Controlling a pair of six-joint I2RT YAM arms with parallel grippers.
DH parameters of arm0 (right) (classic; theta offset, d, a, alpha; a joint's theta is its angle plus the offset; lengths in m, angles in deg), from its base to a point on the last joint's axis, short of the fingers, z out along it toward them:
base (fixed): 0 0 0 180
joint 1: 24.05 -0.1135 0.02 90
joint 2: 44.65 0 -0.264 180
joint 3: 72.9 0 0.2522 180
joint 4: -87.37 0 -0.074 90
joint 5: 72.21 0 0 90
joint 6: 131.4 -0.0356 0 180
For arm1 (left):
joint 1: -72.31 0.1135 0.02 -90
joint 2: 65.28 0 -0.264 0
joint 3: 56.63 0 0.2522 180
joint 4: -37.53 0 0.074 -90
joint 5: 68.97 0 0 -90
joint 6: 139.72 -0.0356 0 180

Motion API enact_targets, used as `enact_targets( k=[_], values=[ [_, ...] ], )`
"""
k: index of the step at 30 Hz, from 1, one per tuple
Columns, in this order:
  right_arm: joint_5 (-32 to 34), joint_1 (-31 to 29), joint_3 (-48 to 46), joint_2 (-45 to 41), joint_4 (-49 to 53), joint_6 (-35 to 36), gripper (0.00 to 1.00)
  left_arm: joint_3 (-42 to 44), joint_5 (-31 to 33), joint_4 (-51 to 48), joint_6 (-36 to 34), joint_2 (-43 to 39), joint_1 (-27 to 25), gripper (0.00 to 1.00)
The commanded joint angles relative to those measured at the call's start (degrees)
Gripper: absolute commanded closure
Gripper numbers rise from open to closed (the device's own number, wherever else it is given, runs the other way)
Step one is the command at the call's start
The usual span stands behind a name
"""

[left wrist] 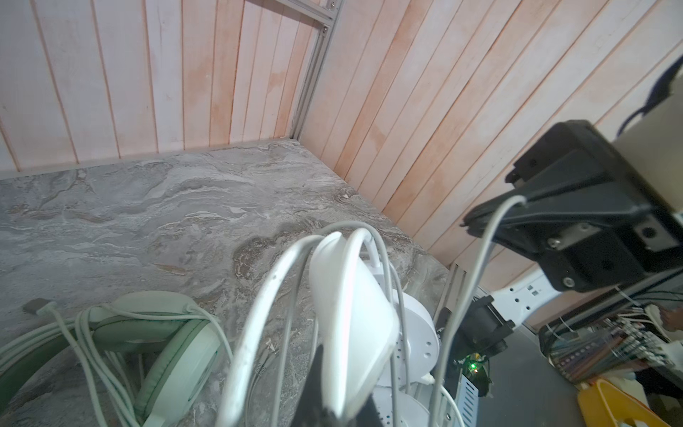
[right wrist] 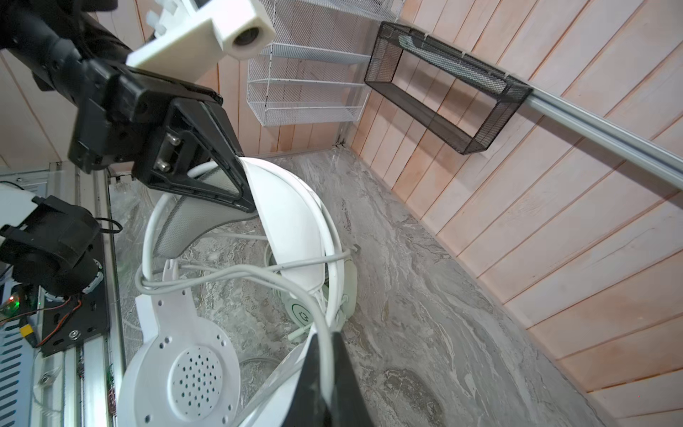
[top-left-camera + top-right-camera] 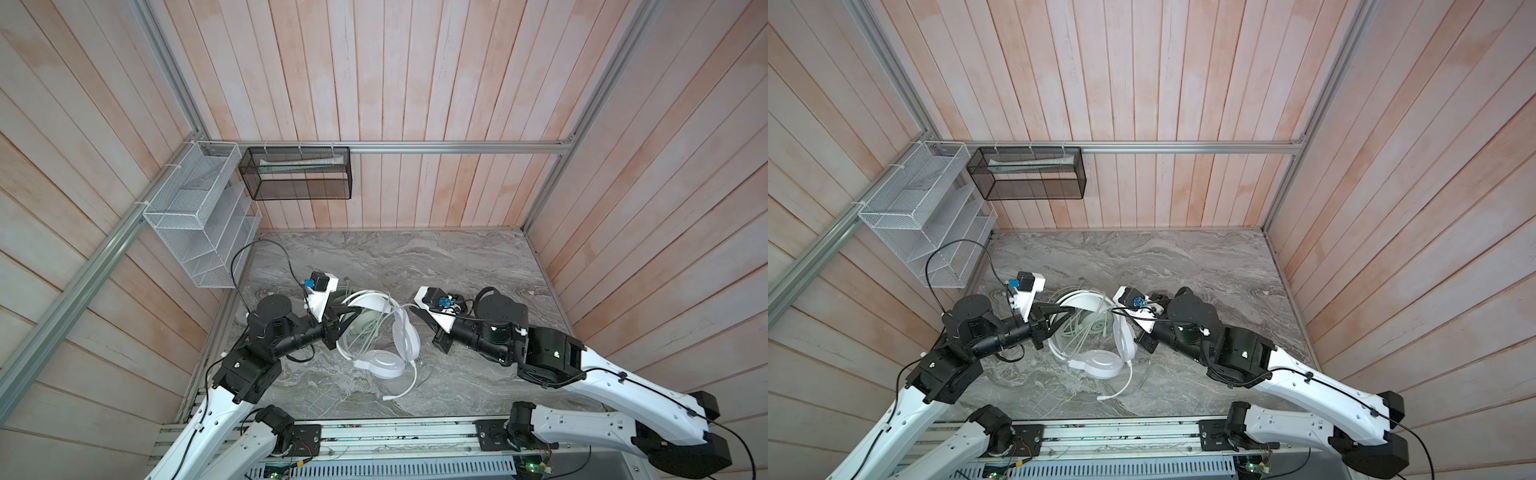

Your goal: Wrap the headphones

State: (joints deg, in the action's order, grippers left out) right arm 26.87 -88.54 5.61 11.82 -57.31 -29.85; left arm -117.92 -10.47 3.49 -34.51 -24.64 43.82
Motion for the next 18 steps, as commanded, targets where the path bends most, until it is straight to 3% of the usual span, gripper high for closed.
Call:
enact_targets(
  k=[1,8,14,18],
  values=[
    [-3.8,4.45,-0.58,0.43,-2.88,1.22,1.0,-3.05,-6.56,2.19,0.05,-1.67,-0.34,1.0],
    [-14.54,16.94,-3.21,0.87,-8.53,0.01,1.0,-5.38,-9.29,0.51,1.23,-1.66,-0.32,1.0],
    [-16.57,17.72,-6.44,3.88,-13.47,-0.93,0.97,-5.33,-13.06,5.7,6.56,-2.82,-0.34,1.0],
    [-15.14,18.03,-10.13,2.39,-19.07,-1.86,0.87,-6.81,-15.46,6.57,8.78,-2.21,-0.34,1.0]
  ],
)
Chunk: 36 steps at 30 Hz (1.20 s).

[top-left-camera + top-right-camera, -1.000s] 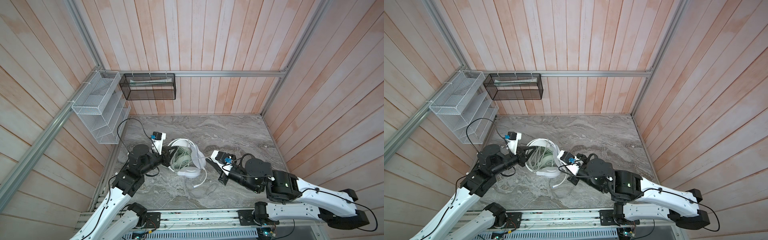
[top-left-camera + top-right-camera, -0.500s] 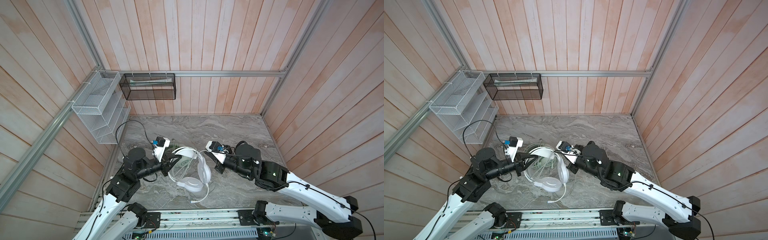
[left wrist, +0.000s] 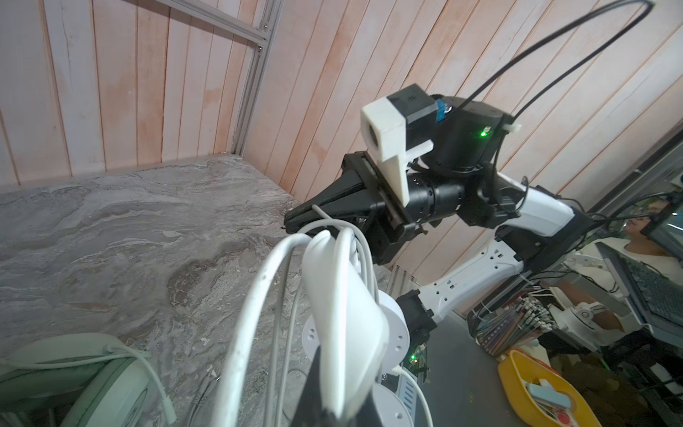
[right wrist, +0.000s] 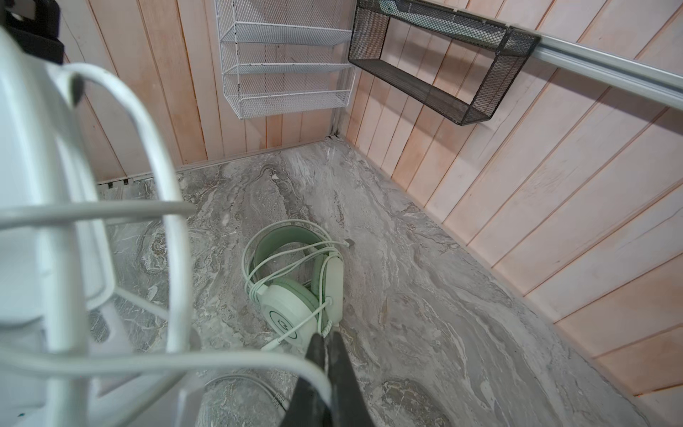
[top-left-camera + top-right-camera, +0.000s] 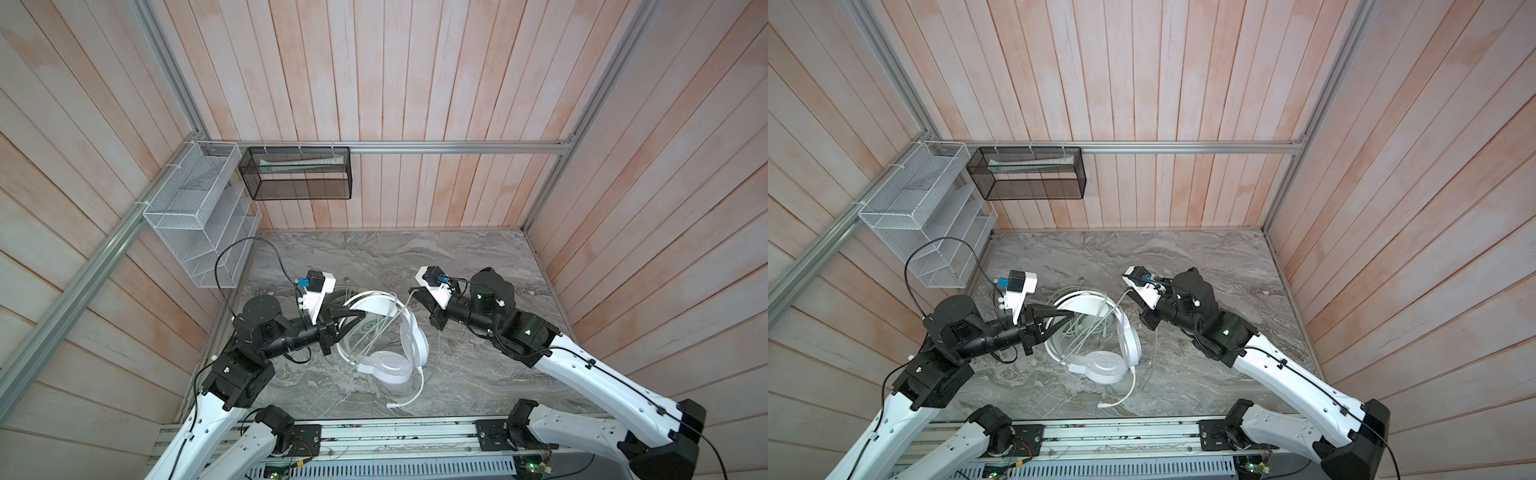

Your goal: Wrap the headphones

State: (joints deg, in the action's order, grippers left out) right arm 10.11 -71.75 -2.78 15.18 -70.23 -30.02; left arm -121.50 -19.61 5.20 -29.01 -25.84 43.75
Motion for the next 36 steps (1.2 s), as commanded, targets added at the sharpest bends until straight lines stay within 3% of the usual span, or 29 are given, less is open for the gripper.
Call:
enact_targets(
  k=[1,12,19,27,33,36],
  values=[
    [2.03,1.37,-2.65,-1.5,-7.36,-1.94,0.83,-3.58,-6.7,4.89,3.84,-0.82,-0.27,1.0],
    [-1.26,1.73,-10.79,-2.2,-15.44,-6.5,0.73,-4.38,-5.47,15.76,17.67,-1.28,-0.27,1.0],
    [-3.19,1.74,-19.81,-4.3,-24.89,-12.11,0.6,-1.65,-3.13,28.18,33.49,0.3,-0.19,1.0],
    [-4.36,1.72,-29.57,-4.61,-35.01,-19.01,0.57,-1.26,4.0,35.72,50.6,1.81,1.6,1.0],
    [-6.97,1.8,-34.68,-2.28,-46.23,-23.85,0.52,4.87,9.76,47.74,69.81,3.64,4.11,1.0],
    [-7.39,1.73,-37.19,-1.56,-50.89,-25.58,0.52,5.73,12.33,48.67,72.06,4.11,4.28,1.0]
  ],
)
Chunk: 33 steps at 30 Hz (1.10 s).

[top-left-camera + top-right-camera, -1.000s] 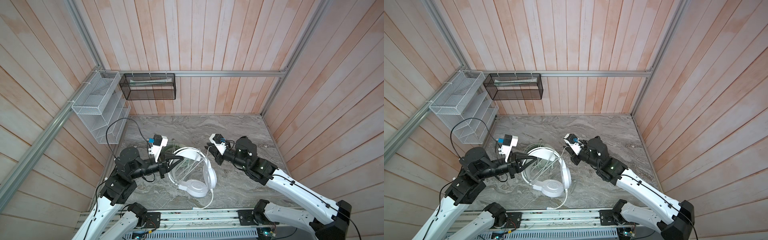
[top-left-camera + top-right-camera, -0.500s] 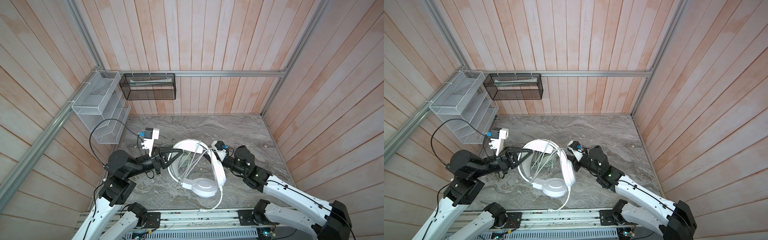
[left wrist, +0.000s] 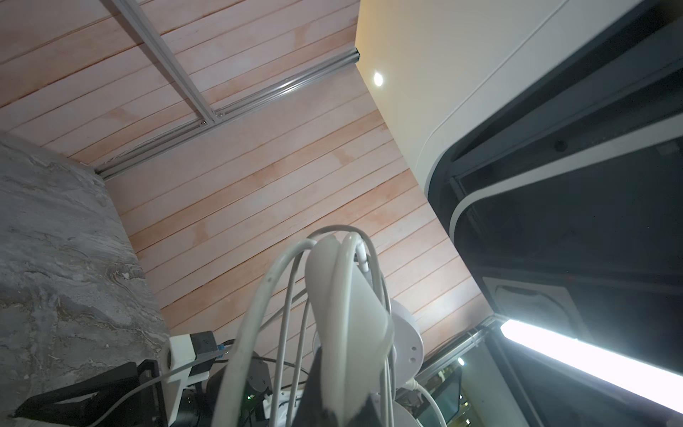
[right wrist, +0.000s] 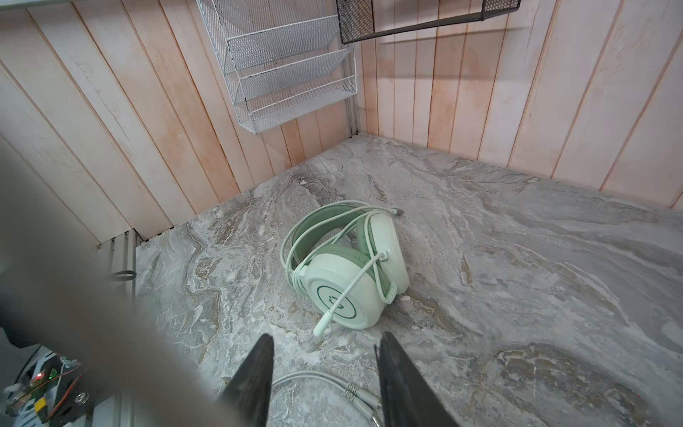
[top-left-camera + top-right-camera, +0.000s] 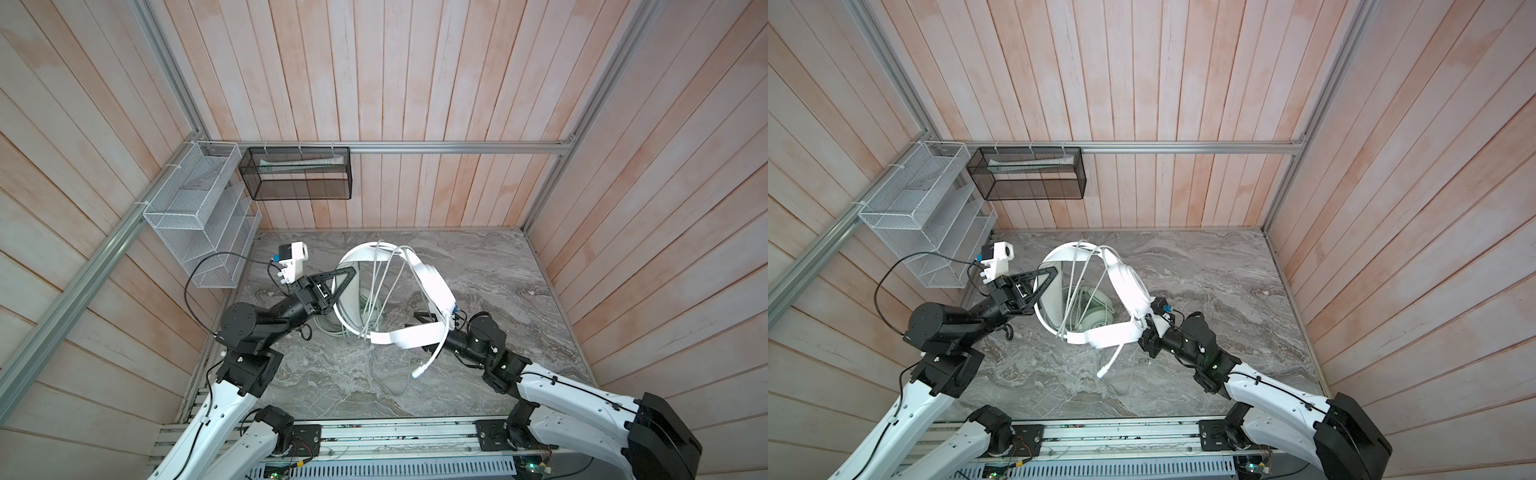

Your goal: Wrap the headphones

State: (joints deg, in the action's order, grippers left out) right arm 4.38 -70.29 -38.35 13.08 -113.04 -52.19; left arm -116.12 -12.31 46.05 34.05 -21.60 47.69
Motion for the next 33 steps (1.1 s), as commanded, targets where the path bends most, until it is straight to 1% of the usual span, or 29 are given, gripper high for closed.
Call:
enact_targets(
  k=[1,5,10,13,18,20,21,22,23,24,25,28,31,33],
  values=[
    [-1.47,0.21,-2.41,0.84,-9.21,-3.85,0.51,-0.07,5.5,7.16,8.59,-0.16,0.45,1.0],
    [0.16,0.16,-5.8,2.72,-14.05,-5.76,0.51,-1.97,7.59,4.51,6.94,-0.04,1.46,1.0],
    [1.78,-0.46,-9.25,4.86,-19.16,-9.2,0.49,-3.14,11.58,4.44,7.78,0.11,2.2,1.0],
    [3.96,-1.4,-11.23,4.98,-20.64,-9.64,0.48,-5.45,12.75,4.6,8.04,1.19,2.33,1.0],
    [5.05,-3.68,-11.45,7.48,-22.08,-10.02,0.47,-7.53,13.82,4.92,9.21,2.64,2.3,1.0],
    [7.44,-4.42,-11.44,8.72,-22.61,-11.36,0.44,-7.82,14.89,4.49,9.22,2.62,2.37,1.0],
    [8.8,-4.52,-11.4,9.48,-23.1,-13.33,0.39,-8.01,15.29,4.18,9.14,2.49,2.28,1.0],
    [10.94,-4.57,-11.27,10.47,-23.13,-16.27,0.32,-8.26,15.41,3.88,9.05,2.55,2.36,1.0],
    [11.18,-4.61,-10.98,11.68,-23.74,-18.63,0.31,-8.44,15.35,3.77,8.89,2.63,2.32,1.0],
    [9.86,-4.93,-10.72,13.37,-25.69,-20.52,0.31,-8.57,15.17,3.68,8.87,2.77,2.35,1.0],
    [9.48,-5.78,-10.11,15.1,-27.36,-22.63,0.29,-8.67,15.0,3.7,8.87,2.86,2.27,1.0],
    [8.72,-8.88,-6.53,20.93,-29.19,-26.89,0.3,-8.58,15.1,3.56,8.63,2.9,2.3,1.0],
    [5.56,-12.91,-2.95,26.76,-31.11,-27.54,0.31,-8.88,15.41,3.19,8.03,2.9,2.39,1.0],
    [6.7,-15.45,-1.14,29.48,-28.78,-26.19,0.31,-9.44,15.5,2.15,7.15,2.91,2.39,1.0]
  ],
)
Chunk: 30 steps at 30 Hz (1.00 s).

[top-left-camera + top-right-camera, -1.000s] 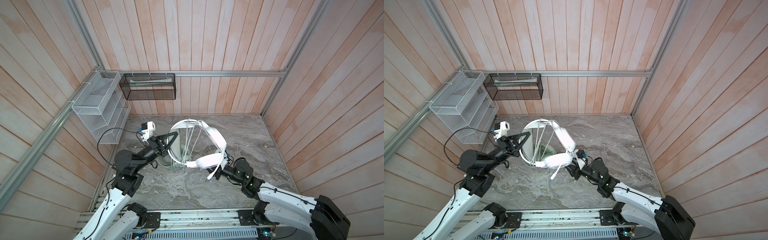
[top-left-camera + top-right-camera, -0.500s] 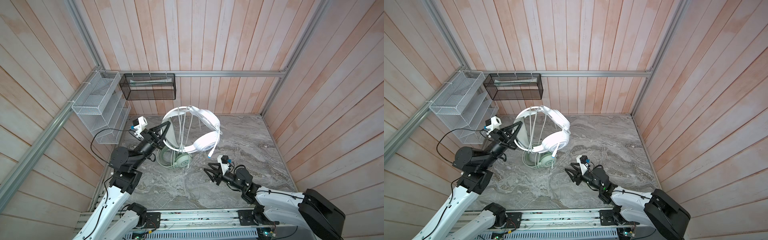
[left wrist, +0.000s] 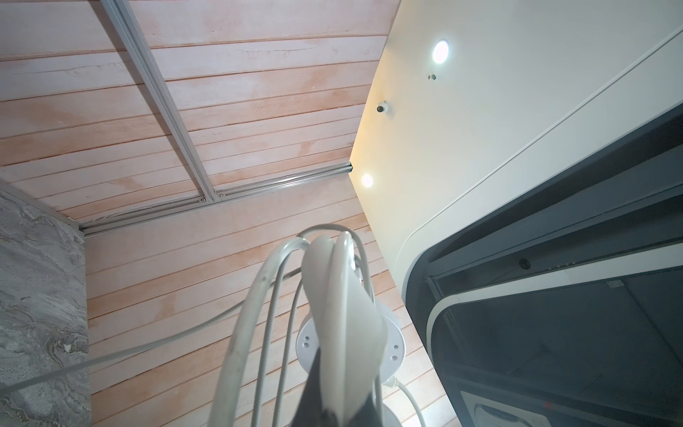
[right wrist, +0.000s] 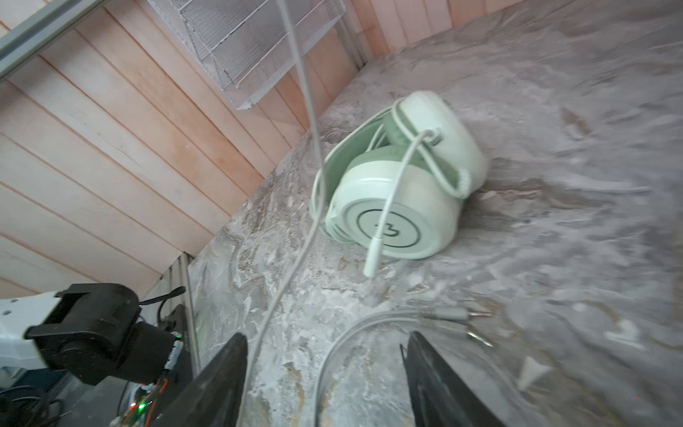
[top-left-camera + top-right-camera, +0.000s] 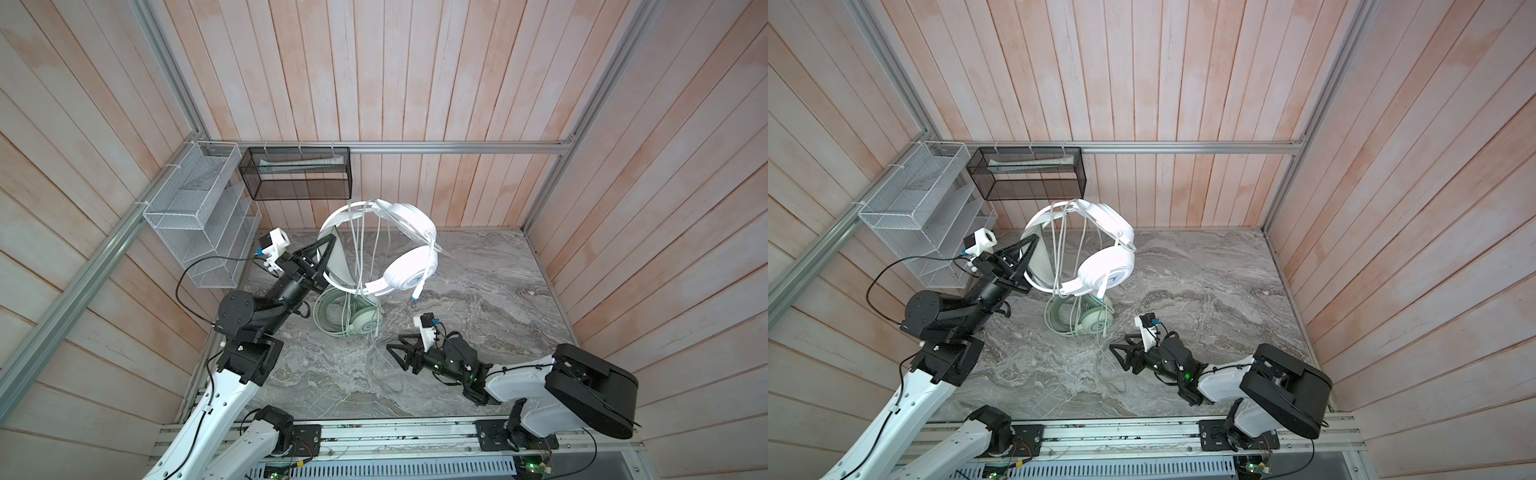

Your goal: Wrap the headphones

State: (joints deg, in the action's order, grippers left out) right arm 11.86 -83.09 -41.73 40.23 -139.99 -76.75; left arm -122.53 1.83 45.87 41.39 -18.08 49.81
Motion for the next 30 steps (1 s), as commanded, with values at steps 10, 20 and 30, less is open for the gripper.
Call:
enact_targets(
  k=[10,20,30],
  values=[
    [-3.27,-5.44,1.62,12.15,-6.33,-2.38,0.58,-2.66,1.86,1.82,-0.82,-0.67,0.86,1.0],
    [5.33,-21.22,9.4,5.4,11.24,7.6,1.0,-1.5,2.68,-0.07,-0.87,2.67,7.65,1.0],
    [4.28,-33.97,17.2,10.01,18.91,13.41,1.0,-0.93,1.42,4.18,6.58,9.75,10.89,1.0]
  ],
)
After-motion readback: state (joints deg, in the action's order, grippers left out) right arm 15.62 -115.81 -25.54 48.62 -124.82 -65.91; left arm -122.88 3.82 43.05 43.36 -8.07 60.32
